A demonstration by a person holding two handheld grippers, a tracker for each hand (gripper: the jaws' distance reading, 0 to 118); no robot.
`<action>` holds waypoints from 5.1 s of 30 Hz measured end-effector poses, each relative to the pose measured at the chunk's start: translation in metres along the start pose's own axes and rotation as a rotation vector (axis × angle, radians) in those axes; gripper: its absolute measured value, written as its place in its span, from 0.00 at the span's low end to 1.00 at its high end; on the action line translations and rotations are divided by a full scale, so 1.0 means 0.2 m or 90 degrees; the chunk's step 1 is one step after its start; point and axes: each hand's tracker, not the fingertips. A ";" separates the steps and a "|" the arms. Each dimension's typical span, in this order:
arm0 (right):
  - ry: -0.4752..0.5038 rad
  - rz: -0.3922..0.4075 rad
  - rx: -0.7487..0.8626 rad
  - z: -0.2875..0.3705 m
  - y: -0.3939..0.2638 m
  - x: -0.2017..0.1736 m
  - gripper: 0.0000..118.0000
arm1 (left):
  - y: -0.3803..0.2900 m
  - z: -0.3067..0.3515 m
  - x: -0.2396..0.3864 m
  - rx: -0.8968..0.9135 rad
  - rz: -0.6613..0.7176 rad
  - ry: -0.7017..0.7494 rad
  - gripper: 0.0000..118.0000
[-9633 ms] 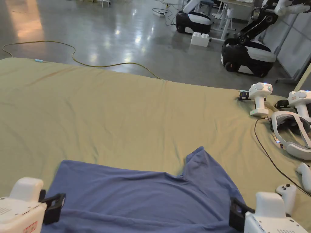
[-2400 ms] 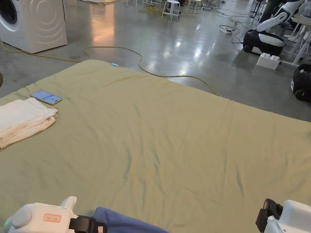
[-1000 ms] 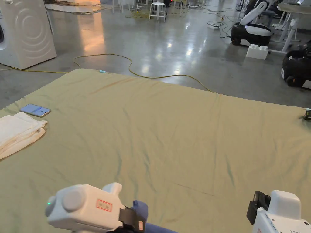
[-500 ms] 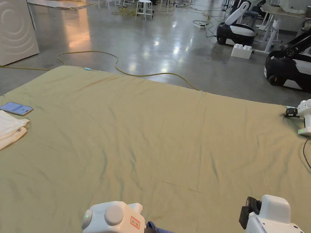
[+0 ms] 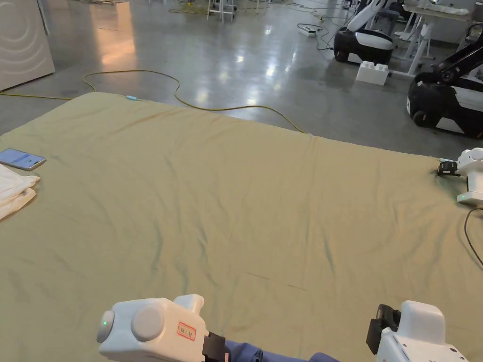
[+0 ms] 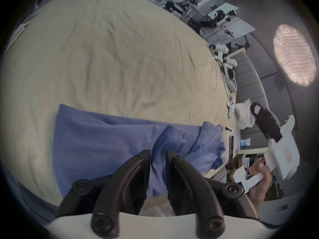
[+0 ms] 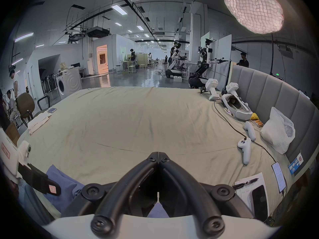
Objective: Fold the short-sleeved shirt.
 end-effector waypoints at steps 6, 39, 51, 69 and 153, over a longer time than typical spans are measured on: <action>-0.002 -0.001 -0.006 0.01 0.00 0.01 0.00 | -0.06 -0.22 0.08 -0.040 -0.043 -0.003 0.17; 0.022 0.009 -0.011 -0.02 0.02 -0.06 0.00 | -0.11 0.28 -0.84 0.054 0.127 -0.206 0.59; 0.025 0.008 -0.025 -0.03 -0.01 -0.09 0.00 | -0.10 0.09 -0.70 0.020 0.134 -0.317 0.24; 0.021 0.002 -0.012 0.00 0.04 -0.04 0.00 | 0.05 0.70 -0.71 0.127 0.063 -0.125 0.12; -0.012 -0.041 0.179 0.14 0.19 -0.07 0.00 | -0.04 0.51 0.38 0.647 -0.291 0.099 0.12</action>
